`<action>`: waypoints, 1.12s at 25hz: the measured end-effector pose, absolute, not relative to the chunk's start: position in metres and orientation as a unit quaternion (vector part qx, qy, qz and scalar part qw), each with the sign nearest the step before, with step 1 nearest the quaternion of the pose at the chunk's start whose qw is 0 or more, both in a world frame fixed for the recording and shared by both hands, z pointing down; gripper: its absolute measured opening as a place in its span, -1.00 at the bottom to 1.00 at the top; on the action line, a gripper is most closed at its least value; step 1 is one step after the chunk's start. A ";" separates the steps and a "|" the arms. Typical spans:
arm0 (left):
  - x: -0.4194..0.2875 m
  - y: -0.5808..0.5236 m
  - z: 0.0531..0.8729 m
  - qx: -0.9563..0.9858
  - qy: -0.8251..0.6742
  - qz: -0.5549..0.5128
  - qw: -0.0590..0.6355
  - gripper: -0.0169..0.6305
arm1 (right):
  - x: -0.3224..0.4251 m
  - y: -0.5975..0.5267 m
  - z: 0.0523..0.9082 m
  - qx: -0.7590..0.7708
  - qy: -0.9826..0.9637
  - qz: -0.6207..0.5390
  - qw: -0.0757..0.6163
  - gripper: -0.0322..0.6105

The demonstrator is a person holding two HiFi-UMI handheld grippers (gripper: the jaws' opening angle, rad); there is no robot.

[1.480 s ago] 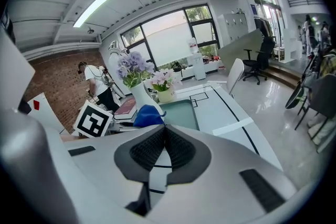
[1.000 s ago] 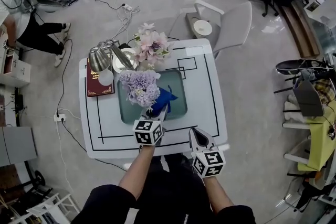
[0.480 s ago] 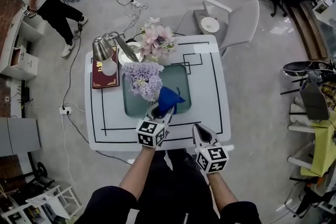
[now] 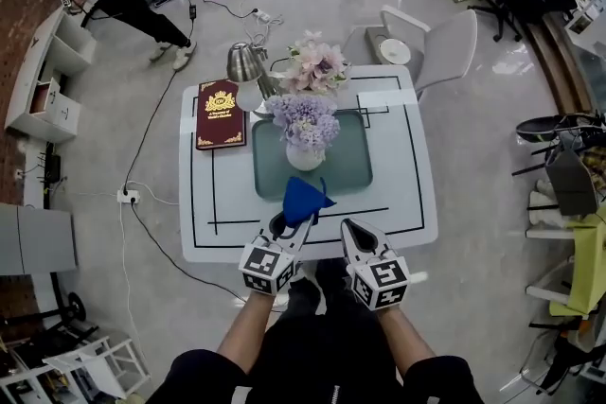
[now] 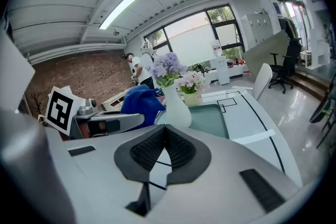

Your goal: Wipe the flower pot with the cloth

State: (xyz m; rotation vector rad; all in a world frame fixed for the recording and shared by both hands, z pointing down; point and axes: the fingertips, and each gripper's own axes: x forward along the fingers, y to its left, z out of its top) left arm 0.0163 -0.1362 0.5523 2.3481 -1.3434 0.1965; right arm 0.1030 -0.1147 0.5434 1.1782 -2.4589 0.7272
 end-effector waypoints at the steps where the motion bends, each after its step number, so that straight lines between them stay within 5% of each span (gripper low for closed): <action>1: 0.006 -0.128 0.551 0.844 -0.487 0.066 0.214 -0.57 | 0.095 -0.108 0.542 0.412 -0.861 0.250 0.160 -0.87; 28: -0.071 0.003 0.513 0.855 -0.485 0.039 0.179 -0.57 | 0.017 -0.011 0.502 0.421 -0.875 0.184 0.152 -0.88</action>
